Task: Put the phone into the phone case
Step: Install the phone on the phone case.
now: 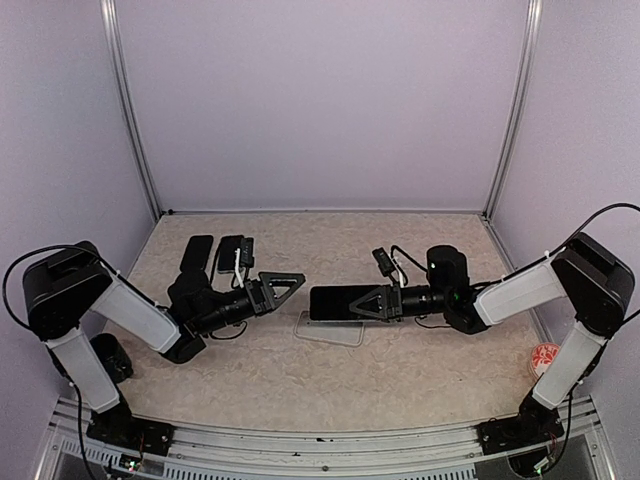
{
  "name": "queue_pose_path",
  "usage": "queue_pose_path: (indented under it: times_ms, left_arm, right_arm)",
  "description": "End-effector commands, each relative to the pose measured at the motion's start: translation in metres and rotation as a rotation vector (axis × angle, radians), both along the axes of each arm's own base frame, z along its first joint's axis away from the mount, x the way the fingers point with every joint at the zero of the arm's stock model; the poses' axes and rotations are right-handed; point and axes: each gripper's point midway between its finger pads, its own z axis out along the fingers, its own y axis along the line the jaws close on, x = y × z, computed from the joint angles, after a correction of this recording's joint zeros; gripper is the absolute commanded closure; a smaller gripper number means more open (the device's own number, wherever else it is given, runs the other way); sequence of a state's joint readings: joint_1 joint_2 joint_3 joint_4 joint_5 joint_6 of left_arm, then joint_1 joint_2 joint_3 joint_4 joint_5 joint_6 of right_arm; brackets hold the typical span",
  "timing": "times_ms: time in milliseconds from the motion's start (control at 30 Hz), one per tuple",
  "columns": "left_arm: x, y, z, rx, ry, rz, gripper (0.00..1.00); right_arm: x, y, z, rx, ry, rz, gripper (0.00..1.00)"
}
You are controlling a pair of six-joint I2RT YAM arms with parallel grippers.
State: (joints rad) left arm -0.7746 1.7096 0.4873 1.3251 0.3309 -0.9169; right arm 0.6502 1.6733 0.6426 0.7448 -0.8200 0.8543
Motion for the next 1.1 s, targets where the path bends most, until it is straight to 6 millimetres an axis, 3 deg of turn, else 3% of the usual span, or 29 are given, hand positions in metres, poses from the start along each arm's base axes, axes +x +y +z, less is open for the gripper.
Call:
queue_pose_path:
  times_ms: [0,333,533,1067]
  left_arm:
    - [0.005,0.007,-0.006,0.009,0.004,0.037,0.01]
    - [0.018,0.022,-0.054,0.099,0.122,0.129,0.01]
    - [0.023,0.02,-0.079,0.131,0.191,0.142,0.01]
    - [0.028,0.006,-0.106,0.177,0.246,0.119,0.01]
  right_arm:
    - [0.013,-0.004,0.003,-0.009,0.003,-0.079,1.0]
    - [0.018,-0.002,-0.016,-0.041,0.112,-0.116,1.0]
    - [0.02,-0.001,-0.023,-0.042,0.159,-0.141,1.0]
    - [0.025,0.015,-0.047,-0.16,0.245,-0.212,1.0]
